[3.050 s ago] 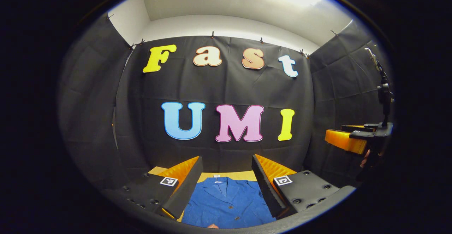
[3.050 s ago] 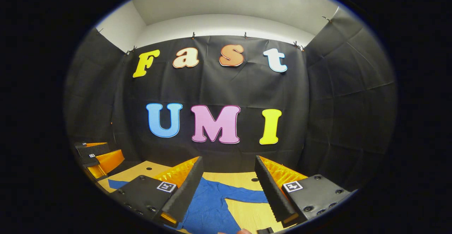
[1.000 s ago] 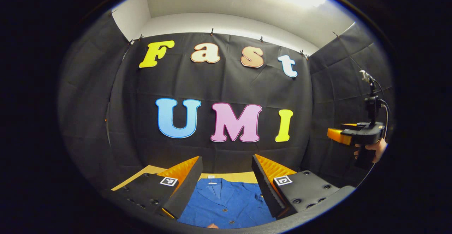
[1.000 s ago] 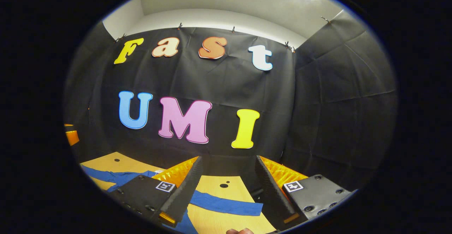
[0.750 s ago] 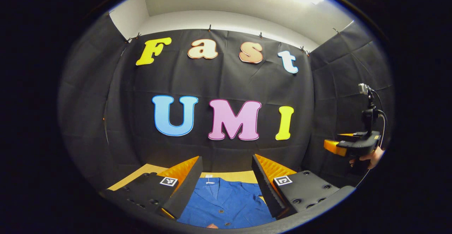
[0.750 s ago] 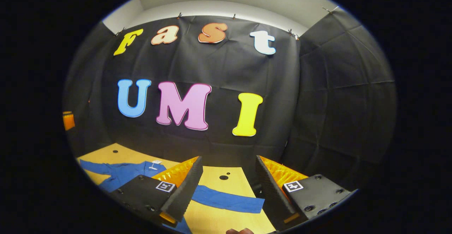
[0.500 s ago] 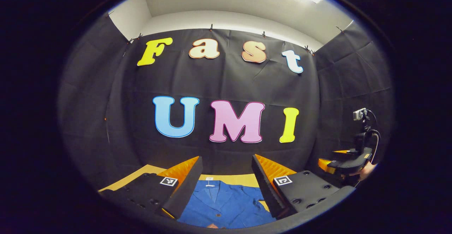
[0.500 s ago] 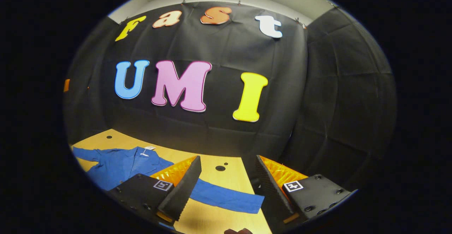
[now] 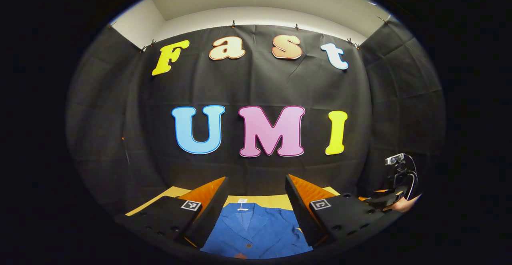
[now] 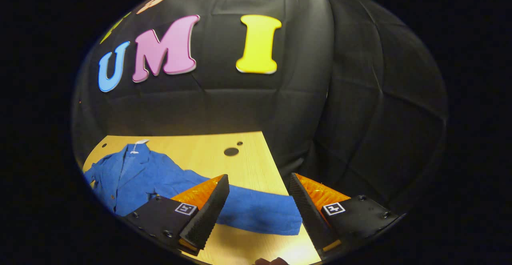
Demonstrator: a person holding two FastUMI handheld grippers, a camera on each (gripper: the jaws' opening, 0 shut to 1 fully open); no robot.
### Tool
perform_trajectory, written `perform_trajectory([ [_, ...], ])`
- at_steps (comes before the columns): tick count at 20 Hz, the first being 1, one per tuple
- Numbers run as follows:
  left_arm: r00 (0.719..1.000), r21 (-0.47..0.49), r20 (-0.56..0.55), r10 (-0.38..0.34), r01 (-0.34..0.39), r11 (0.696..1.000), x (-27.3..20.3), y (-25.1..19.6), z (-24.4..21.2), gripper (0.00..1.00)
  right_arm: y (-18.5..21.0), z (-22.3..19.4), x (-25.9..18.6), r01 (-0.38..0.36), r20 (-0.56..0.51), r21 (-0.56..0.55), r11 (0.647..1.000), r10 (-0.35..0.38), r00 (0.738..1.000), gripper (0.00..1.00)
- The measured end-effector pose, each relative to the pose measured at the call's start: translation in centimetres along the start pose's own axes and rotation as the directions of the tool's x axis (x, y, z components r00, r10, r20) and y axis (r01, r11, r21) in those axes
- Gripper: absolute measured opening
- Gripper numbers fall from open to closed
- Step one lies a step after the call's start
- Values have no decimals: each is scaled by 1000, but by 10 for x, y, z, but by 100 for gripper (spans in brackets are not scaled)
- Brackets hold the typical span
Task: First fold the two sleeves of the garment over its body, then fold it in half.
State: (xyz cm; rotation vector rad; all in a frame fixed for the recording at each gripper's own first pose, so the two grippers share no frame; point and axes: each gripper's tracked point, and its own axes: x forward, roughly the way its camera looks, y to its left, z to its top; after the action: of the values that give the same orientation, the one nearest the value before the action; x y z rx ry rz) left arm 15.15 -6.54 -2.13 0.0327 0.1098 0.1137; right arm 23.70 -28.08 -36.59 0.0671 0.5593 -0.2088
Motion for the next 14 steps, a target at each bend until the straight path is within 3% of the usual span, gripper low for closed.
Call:
perform_trajectory([
  [10, 997, 22, -67, 29, -27, 999, 21, -11, -9, 81, -29, -90, 53, 68, -233, 49, 996, -55, 971, 100],
  [12, 997, 22, -71, 39, -37, 999, 23, -7, -8, 81, -30, -92, 57, 79, -234, 84, 993, -57, 971, 95],
  [14, 996, 20, -80, 47, -46, 999, 22, -3, -11, 81, -37, -91, 57, 98, -231, 106, 990, -72, 970, 100],
])
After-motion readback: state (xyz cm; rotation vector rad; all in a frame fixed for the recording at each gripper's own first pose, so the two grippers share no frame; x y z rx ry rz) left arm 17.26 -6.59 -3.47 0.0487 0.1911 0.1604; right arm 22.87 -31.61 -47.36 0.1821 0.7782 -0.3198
